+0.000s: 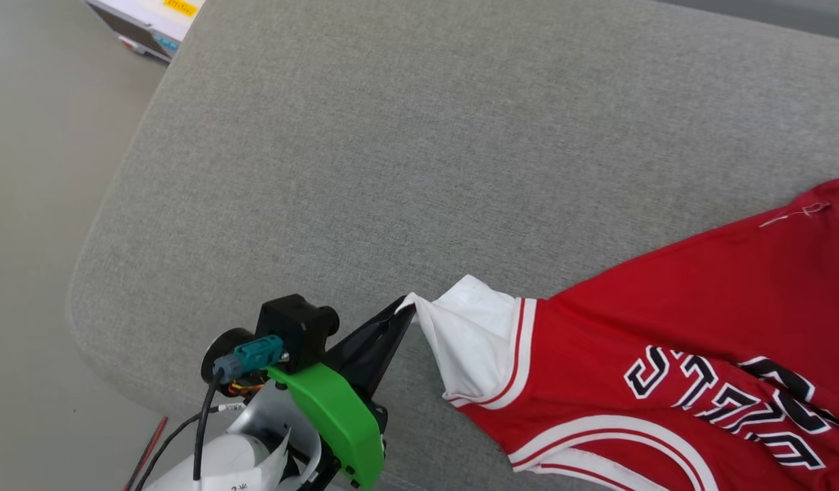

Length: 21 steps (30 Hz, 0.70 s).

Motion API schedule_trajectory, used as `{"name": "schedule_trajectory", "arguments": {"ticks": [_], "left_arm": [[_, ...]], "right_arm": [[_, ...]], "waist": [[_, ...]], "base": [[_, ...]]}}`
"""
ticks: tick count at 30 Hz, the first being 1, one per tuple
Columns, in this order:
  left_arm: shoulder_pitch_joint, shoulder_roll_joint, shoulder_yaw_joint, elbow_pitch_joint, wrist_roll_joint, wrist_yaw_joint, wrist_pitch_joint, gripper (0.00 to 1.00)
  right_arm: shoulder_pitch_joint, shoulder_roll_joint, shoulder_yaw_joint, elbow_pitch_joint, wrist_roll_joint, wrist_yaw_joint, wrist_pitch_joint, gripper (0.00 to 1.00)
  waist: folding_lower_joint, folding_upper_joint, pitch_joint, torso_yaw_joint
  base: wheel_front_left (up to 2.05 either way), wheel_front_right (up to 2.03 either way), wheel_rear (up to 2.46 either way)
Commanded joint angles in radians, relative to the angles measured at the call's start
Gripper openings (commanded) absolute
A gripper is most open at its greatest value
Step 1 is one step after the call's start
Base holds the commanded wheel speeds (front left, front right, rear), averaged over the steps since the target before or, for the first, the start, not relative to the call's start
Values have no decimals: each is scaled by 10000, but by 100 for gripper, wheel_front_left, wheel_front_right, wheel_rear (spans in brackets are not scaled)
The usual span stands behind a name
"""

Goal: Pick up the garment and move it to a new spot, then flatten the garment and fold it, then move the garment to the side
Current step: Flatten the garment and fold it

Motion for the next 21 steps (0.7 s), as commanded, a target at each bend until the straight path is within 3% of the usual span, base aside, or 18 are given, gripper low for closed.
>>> {"name": "schedule_trajectory", "arguments": {"ticks": [1, 12, 13, 15, 21], "left_arm": [[-199, -81, -18, 28, 120, -67, -114, 0], [-363, -392, -172, 344, 102, -251, -311, 0], [-370, -396, -167, 358, 95, -251, -316, 0], [-378, -388, -149, 378, 79, -249, -329, 0], [-381, -325, -92, 417, 45, -225, -349, 0]], "right_arm": [[-268, -29, 48, 206, -126, -7, -48, 100], [-33, -505, 732, 1633, 47, -7, -168, 100], [23, -509, 743, 1695, 99, -7, -184, 48], [141, -526, 740, 1822, 166, -7, -248, 0], [215, -637, 838, 1995, 291, -7, -1189, 0]], "waist": [[0, 0, 712, 717], [0, 0, 1019, 1202], [0, 0, 1017, 1223], [0, 0, 1002, 1260], [0, 0, 843, 1296]], "base": [[0, 0, 0], [0, 0, 0], [0, 0, 0], [0, 0, 0], [0, 0, 0]]}}
